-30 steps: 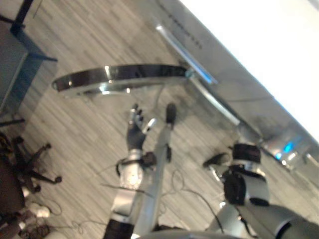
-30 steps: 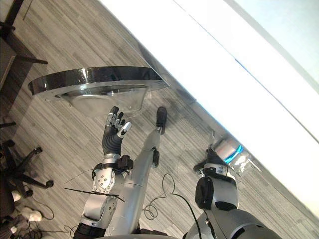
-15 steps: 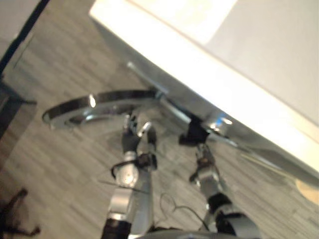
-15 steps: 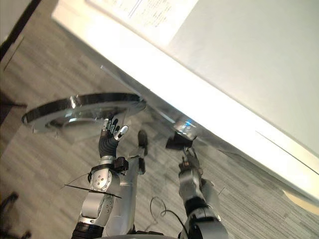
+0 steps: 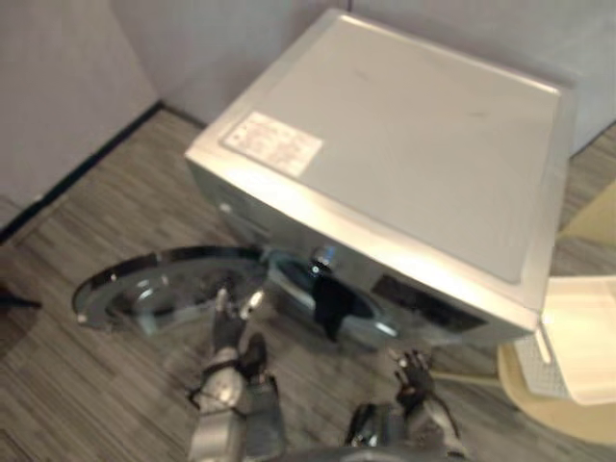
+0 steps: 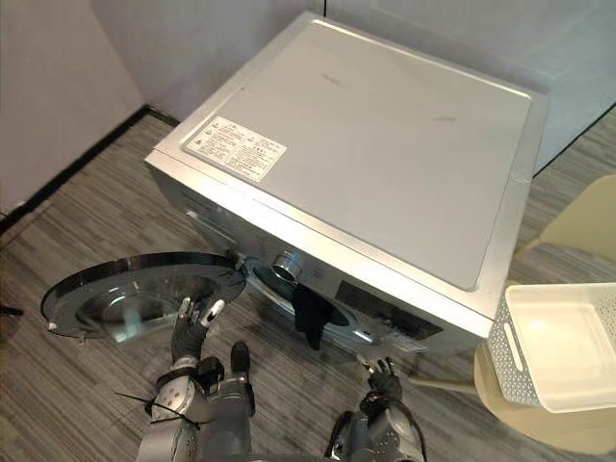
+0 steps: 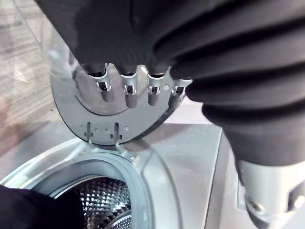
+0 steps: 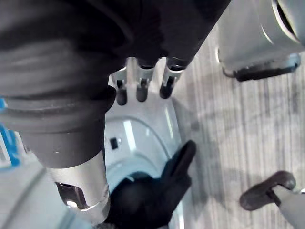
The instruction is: Pick up the laundry basket with both hands and put the clothes into the washing machine.
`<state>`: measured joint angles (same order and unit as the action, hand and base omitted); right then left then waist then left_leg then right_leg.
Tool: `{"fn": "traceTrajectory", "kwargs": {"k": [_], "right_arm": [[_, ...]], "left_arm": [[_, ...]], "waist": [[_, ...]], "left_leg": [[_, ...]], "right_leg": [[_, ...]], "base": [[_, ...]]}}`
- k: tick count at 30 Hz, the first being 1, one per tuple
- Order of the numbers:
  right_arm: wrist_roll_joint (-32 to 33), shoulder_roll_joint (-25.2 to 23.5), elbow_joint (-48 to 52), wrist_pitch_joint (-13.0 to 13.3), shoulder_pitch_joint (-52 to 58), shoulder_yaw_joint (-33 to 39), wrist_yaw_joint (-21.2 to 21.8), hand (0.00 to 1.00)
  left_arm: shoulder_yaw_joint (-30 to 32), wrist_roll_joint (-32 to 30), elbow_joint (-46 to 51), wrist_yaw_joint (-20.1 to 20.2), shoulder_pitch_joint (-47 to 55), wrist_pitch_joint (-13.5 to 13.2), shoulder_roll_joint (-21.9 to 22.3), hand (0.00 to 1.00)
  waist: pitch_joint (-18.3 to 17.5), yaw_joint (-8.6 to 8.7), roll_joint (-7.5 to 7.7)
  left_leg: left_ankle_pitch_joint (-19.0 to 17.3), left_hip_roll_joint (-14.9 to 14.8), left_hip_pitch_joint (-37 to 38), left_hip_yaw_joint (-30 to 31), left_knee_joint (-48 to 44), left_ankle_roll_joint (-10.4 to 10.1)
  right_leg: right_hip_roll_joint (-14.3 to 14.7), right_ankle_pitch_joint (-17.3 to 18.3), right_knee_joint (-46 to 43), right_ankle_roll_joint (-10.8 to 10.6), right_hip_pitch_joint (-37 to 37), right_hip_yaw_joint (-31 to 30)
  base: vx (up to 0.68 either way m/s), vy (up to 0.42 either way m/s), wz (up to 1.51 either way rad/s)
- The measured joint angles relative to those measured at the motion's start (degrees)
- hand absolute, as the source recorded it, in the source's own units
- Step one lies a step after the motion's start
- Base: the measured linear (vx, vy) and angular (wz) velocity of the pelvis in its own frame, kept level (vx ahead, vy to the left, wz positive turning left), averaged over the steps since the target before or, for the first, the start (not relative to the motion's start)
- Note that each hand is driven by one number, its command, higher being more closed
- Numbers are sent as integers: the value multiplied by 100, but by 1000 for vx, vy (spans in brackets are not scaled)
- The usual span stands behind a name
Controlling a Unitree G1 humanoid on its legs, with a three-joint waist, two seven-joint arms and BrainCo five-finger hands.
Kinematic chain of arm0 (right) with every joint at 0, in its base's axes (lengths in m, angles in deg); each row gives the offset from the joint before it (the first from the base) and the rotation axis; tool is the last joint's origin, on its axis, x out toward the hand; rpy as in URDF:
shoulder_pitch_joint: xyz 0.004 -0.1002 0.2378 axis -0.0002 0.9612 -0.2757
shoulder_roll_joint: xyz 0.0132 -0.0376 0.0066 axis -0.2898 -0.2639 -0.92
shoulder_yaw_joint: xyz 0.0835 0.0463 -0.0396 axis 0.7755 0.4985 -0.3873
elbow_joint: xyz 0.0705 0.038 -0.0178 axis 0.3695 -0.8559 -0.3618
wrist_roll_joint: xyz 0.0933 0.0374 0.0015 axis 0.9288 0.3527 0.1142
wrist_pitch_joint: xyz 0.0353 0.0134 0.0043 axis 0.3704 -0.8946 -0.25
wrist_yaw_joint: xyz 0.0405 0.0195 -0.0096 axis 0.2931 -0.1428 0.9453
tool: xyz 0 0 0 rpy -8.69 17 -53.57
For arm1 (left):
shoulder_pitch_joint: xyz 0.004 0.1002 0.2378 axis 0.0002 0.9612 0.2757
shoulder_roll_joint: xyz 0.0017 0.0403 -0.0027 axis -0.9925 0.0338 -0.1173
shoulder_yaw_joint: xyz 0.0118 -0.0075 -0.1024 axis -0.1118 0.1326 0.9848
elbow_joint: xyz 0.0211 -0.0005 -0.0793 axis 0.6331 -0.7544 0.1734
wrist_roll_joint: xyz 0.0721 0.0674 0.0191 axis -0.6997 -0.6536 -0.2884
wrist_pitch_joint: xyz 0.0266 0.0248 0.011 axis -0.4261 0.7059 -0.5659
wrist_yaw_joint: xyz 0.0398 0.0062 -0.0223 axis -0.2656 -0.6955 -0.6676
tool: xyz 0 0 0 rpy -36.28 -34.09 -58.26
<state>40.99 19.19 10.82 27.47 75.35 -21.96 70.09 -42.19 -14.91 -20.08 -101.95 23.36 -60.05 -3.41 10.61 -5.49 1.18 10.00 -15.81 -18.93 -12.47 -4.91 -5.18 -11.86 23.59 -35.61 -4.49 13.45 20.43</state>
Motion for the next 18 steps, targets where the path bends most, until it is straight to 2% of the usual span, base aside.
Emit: {"fn": "traceTrajectory", "kwargs": {"k": [1, 2, 3, 6, 9, 12, 13, 16, 18], "right_arm": [[-21, 13, -2, -5, 13, 23, -17, 0], [-100, 89, -2, -18, 67, 107, -34, 0], [-150, 183, -1, -63, 78, 125, -80, 0], [-486, 214, -27, -213, 23, 256, -128, 0], [-573, 110, -61, -245, -356, 210, -135, 0], [-552, 123, -191, -223, -1117, 29, -326, 0], [-550, 161, -198, -217, -1560, -109, -387, 0], [-509, 325, -251, -193, -2240, -255, -569, 0], [-307, 571, -254, -150, -2863, -172, -795, 0]], "left_arm": [[0, 21, -16, 0, 64, 19, 1, 0], [12, 50, -107, 11, 137, 36, 0, 0], [1, 74, -159, 27, 154, 66, -2, 0], [26, 214, -90, 152, 223, 55, 0, 0], [36, 420, 144, 235, 243, 45, -3, 0], [-4, 646, 695, 239, 141, -14, -42, 0], [1, 725, 963, 235, 32, -70, -55, 0], [-9, 885, 1222, 233, -197, -184, -60, 0], [-27, 1083, 1470, 174, -515, -345, -71, 0]], "waist": [[-36, 3, -16], [-101, 11, 37], [-168, 4, -16], [-273, 38, -69], [-118, 19, -45], [410, -7, -147], [727, -7, -228], [1167, -1, -400], [1360, 7, -506]], "left_leg": [[-75, -21, 79, -149, 98, 52], [-231, -42, 122, -355, 114, 84], [-221, -1, 205, -375, -224, 70], [-383, 71, 367, -645, -491, -36], [-382, 42, 213, -643, -520, -37], [-383, -33, -453, -525, -958, -35], [-366, -30, -759, -544, -1043, -15], [-358, -13, -1278, -577, -1204, 70], [-377, 96, -2280, -547, -1653, 198]], "right_leg": [[3, -31, 65, 51, -32, 13], [-30, -144, 265, 113, -68, -11], [-87, -248, 435, 120, -141, -42], [-147, -375, 579, -20, -184, -25], [-144, -447, 553, -9, -29, 22], [-228, -416, 26, 47, 612, 118], [-319, -317, -222, 149, 921, 143], [-461, -286, -600, 197, 1514, 112], [-815, -132, -1284, 189, 2531, 62]], "base": [[7, -67, -1], [42, -8, -7], [53, 17, -12], [65, 51, -4], [-8, 39, -3], [-145, 14, 7], [-220, 17, 10], [-172, 22, 12], [-191, 52, 42]]}}
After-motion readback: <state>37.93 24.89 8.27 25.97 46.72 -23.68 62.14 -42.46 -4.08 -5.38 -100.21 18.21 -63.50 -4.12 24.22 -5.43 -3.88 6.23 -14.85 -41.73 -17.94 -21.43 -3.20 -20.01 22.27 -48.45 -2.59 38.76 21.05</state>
